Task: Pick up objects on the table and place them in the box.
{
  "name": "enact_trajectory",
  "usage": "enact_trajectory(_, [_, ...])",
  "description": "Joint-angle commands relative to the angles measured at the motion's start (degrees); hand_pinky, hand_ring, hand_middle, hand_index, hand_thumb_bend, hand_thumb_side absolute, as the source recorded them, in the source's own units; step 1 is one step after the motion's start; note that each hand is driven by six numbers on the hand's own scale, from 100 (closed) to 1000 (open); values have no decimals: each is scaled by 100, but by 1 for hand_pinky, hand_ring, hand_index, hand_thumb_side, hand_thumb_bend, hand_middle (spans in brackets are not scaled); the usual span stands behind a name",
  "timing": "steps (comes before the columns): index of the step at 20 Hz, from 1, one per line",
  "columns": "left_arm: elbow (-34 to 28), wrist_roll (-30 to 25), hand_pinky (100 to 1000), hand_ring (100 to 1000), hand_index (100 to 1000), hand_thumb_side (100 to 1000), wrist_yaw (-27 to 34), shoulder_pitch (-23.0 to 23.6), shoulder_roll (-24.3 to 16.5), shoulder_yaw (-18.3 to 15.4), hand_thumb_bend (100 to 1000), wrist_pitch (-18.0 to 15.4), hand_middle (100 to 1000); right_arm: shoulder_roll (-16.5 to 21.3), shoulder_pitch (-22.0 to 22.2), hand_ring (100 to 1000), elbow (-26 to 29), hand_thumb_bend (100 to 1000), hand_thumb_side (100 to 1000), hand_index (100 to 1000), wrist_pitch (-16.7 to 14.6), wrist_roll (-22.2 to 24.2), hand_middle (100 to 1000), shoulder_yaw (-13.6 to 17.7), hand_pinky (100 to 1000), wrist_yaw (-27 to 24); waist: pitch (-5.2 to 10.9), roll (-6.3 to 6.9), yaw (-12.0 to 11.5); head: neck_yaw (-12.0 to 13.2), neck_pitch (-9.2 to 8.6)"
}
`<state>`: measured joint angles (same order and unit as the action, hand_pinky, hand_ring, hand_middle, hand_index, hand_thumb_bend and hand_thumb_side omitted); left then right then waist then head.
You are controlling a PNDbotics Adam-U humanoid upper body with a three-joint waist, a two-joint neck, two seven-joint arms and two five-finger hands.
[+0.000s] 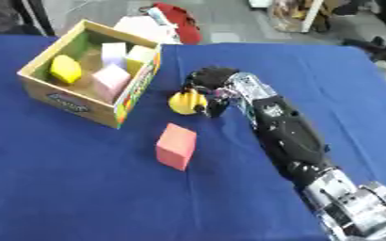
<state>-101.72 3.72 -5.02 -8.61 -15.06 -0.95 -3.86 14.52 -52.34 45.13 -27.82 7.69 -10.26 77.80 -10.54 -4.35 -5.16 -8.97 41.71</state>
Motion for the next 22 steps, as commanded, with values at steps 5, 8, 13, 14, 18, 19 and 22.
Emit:
enact_trajectory(5, [-80, 18, 683, 570, 771, 714, 11, -74, -32, -47, 100, -2, 572, 0, 4, 535, -177, 100, 100, 335, 131, -1175, 200, 103, 621, 125, 82, 43, -6, -23, -60])
enact_trajectory(8, [-81, 18, 683, 570, 771, 714, 13, -67, -30, -48, 100, -3, 572, 57, -22, 524, -74, 100, 100, 329, 98, -1260, 191, 93, 618, -144, 92, 36, -1, -35, -55])
enact_trajectory(13, [-79, 17, 683, 571, 771, 714, 12, -54, -36, -45, 100, -4, 572, 204, -253, 504, 380, 100, 100, 323, -14, -884, 177, -9, 618, -959, 117, 23, 3, -47, -21])
enact_trajectory(14, [-79, 16, 683, 571, 771, 714, 11, -54, -38, -44, 100, -4, 572, 220, -328, 501, 468, 100, 100, 323, -20, -762, 176, -30, 618, -1162, 121, 21, 2, -45, -20])
enact_trajectory(18, [-80, -2, 683, 571, 771, 717, 15, -63, -33, -23, 100, -8, 573, 112, -721, 488, 703, 100, 100, 321, 79, -313, 170, -29, 617, -1878, 138, 18, -41, -61, -26])
enact_trajectory(19, [-79, -9, 683, 571, 771, 712, 17, -67, -31, -16, 100, -8, 573, 40, -825, 487, 709, 100, 100, 323, 123, -231, 170, -9, 617, -1993, 141, 18, -68, -74, -33])
enact_trajectory(22, [-80, -39, 683, 571, 771, 710, 25, -104, -31, 16, 100, -11, 573, -238, -1104, 489, 591, 100, 100, 338, 263, -44, 182, 82, 622, -2145, 131, 15, -190, -135, -64])
